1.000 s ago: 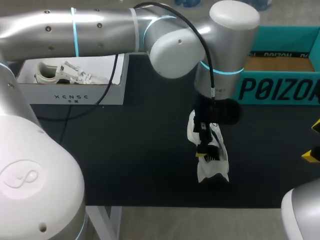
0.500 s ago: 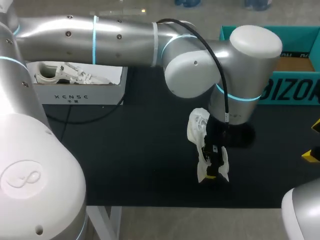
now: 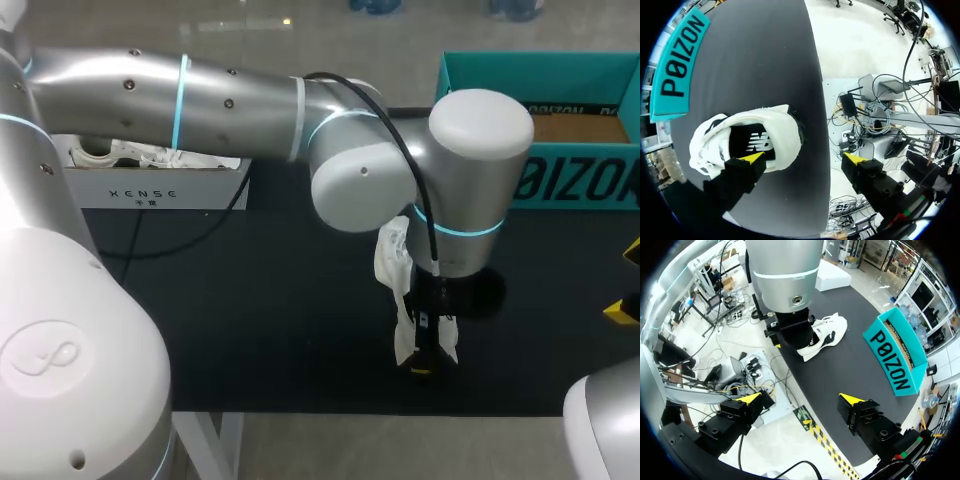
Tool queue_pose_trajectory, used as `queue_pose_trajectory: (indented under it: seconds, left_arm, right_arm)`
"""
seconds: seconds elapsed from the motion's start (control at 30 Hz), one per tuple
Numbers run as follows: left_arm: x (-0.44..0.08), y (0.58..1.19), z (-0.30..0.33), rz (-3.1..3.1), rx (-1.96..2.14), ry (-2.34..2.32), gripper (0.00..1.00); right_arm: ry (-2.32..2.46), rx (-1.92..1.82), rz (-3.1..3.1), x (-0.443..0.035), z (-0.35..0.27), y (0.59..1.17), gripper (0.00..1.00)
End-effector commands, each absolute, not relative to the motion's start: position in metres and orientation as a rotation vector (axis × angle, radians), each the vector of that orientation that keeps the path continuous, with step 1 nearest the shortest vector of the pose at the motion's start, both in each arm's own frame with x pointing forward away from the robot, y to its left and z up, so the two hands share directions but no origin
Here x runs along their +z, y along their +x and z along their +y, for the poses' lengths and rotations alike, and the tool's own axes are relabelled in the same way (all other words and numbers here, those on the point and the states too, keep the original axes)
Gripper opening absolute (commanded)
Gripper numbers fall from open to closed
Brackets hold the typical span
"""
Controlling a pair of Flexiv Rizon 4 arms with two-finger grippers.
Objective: Take the shoe out of the shoebox, open the shoe tongue, remove and reinsert the insole, then place the shoe into the shoebox
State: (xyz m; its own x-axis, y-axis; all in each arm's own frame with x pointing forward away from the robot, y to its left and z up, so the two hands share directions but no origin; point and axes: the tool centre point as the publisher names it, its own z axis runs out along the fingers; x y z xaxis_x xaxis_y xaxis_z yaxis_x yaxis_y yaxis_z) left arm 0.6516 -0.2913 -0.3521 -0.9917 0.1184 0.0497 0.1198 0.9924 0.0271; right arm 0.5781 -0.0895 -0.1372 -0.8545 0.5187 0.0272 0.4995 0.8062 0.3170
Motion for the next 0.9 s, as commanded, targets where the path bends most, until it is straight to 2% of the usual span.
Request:
queue_pose_trajectory:
  seconds: [0.03, 0.9]
  left_arm:
    - [-0.3594, 0.6537, -0.299, -3.078, -0.054, -0.185, 1.0]
    - [-0.3625, 0.6565, -0.3043, -3.098, -0.056, -0.121, 1.0]
  right_arm:
    - [0.829, 0.479, 2.937, -0.1347, -0.0884, 0.5815, 1.0]
    - [0.829, 0.479, 2.937, -0.1347, -0.0884, 0.5815, 1.0]
